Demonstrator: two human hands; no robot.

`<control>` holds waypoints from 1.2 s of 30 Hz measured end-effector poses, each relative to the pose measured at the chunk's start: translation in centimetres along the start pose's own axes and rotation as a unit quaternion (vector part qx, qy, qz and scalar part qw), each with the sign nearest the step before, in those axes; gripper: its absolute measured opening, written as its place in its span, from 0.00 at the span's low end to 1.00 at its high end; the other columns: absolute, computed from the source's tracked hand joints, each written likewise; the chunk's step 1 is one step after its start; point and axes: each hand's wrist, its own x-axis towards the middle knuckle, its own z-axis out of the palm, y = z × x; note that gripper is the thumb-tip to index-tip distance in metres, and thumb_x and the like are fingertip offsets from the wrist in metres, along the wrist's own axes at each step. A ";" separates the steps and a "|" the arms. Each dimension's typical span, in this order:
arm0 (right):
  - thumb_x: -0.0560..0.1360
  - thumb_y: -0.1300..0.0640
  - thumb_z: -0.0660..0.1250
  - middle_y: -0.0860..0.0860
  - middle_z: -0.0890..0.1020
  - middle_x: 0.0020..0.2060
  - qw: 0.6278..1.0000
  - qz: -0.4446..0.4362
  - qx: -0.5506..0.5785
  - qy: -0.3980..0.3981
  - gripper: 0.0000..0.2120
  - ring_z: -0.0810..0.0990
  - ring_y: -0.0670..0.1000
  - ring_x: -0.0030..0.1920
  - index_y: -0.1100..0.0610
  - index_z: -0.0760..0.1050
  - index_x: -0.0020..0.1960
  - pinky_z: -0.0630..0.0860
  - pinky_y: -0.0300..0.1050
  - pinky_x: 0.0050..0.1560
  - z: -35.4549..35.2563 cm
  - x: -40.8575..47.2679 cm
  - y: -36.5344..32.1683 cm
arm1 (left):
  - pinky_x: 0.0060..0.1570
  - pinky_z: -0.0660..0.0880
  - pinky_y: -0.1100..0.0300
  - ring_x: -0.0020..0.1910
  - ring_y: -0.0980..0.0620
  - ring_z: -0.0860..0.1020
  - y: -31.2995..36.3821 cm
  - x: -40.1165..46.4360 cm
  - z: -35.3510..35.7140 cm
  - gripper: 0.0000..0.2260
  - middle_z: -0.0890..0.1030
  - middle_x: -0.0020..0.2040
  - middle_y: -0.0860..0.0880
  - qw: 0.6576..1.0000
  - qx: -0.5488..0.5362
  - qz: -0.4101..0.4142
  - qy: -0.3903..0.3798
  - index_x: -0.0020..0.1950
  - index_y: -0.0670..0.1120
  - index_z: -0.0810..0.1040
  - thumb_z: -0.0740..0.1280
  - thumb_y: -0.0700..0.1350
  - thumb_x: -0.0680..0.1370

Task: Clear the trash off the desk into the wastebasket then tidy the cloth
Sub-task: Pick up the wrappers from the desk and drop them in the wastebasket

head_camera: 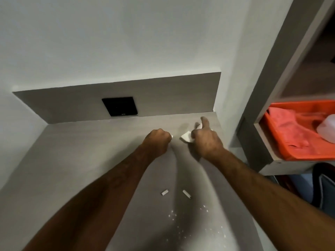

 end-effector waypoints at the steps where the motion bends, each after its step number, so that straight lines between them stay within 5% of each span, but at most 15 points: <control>1: 0.76 0.60 0.66 0.60 0.59 0.75 1.000 0.025 0.006 -0.017 0.17 0.76 0.67 0.62 0.62 0.76 0.64 0.74 0.56 0.65 -0.4 0.9 0.3 | 0.54 0.79 0.49 0.54 0.37 0.79 -0.2 0.1 0.0 0.13 0.84 0.53 0.40 1.000 -0.002 0.002 0.003 0.53 0.44 0.82 0.63 0.37 0.72; 5: 0.70 0.58 0.71 0.59 0.80 0.58 0.996 0.057 0.013 -0.066 0.15 0.82 0.61 0.55 0.58 0.81 0.57 0.79 0.49 0.57 -0.8 2.7 0.4 | 0.52 0.79 0.51 0.52 0.37 0.80 -0.6 0.6 0.5 0.12 0.85 0.51 0.42 1.000 -0.003 0.014 0.018 0.50 0.44 0.83 0.64 0.37 0.70; 10: 0.66 0.61 0.72 0.52 0.84 0.45 0.988 0.062 0.139 -0.026 0.11 0.83 0.55 0.47 0.53 0.81 0.48 0.77 0.38 0.42 -1.1 -1.6 0.0 | 0.52 0.76 0.54 0.54 0.39 0.80 1.8 -2.3 -2.0 0.11 0.85 0.54 0.44 0.993 -0.099 -0.033 0.048 0.53 0.48 0.83 0.66 0.40 0.74; 15: 0.75 0.60 0.70 0.45 0.83 0.40 0.883 0.057 0.449 0.119 0.16 0.84 0.47 0.35 0.40 0.73 0.53 0.81 0.41 0.30 -0.6 -16.8 2.7 | 0.41 0.80 0.57 0.40 0.45 0.85 11.0 -16.5 -2.5 0.12 0.88 0.42 0.46 0.930 -0.252 -0.051 0.262 0.58 0.48 0.82 0.64 0.45 0.77; 19: 0.72 0.68 0.73 0.59 0.83 0.36 0.787 0.155 0.507 0.316 0.09 0.81 0.54 0.30 0.56 0.78 0.44 0.78 0.39 0.28 4.9 -29.9 5.4 | 0.36 0.76 0.64 0.33 0.59 0.80 22.5 -28.7 3.2 0.13 0.85 0.36 0.55 0.920 -0.357 -0.034 0.160 0.53 0.58 0.85 0.61 0.52 0.78; 22: 0.69 0.73 0.73 0.67 0.81 0.39 0.770 0.212 0.480 0.363 0.10 0.81 0.60 0.32 0.60 0.78 0.40 0.80 0.47 0.33 12.6 -35.2 7.7 | 0.32 0.75 0.67 0.27 0.57 0.79 27.4 -32.6 11.8 0.09 0.85 0.32 0.47 0.885 -0.420 -0.183 0.085 0.45 0.57 0.87 0.69 0.59 0.75; 25: 0.68 0.74 0.74 0.63 0.83 0.42 0.827 0.277 0.435 0.225 0.13 0.83 0.66 0.41 0.58 0.80 0.43 0.80 0.61 0.45 22.8 -38.4 11.5 | 0.40 0.80 0.63 0.38 0.48 0.85 28.3 -32.6 20.8 0.09 0.86 0.41 0.46 0.888 -0.403 -0.220 0.033 0.49 0.48 0.86 0.76 0.40 0.70; 28: 0.69 0.65 0.75 0.53 0.84 0.48 0.879 0.301 0.370 0.002 0.10 0.84 0.55 0.50 0.53 0.83 0.47 0.79 0.45 0.52 32.2 -39.0 14.2 | 0.50 0.75 0.66 0.46 0.47 0.84 28.1 -31.2 30.4 0.06 0.86 0.46 0.44 0.883 -0.375 -0.273 -0.074 0.49 0.46 0.87 0.72 0.39 0.74; 31: 0.72 0.62 0.70 0.50 0.86 0.53 0.863 0.322 0.348 -0.174 0.12 0.82 0.51 0.57 0.51 0.84 0.53 0.71 0.31 0.52 40.0 -37.4 16.2 | 0.51 0.78 0.61 0.48 0.47 0.84 28.5 -28.9 38.2 0.08 0.87 0.47 0.45 0.871 -0.363 -0.302 -0.139 0.47 0.44 0.86 0.68 0.41 0.75; 36: 0.77 0.65 0.63 0.58 0.82 0.56 0.771 0.369 0.437 -0.279 0.15 0.81 0.60 0.58 0.59 0.80 0.61 0.80 0.51 0.56 47.6 -34.5 18.2 | 0.56 0.78 0.58 0.57 0.42 0.82 29.0 -26.5 46.2 0.13 0.85 0.55 0.41 0.850 -0.388 -0.295 -0.200 0.61 0.41 0.80 0.65 0.37 0.78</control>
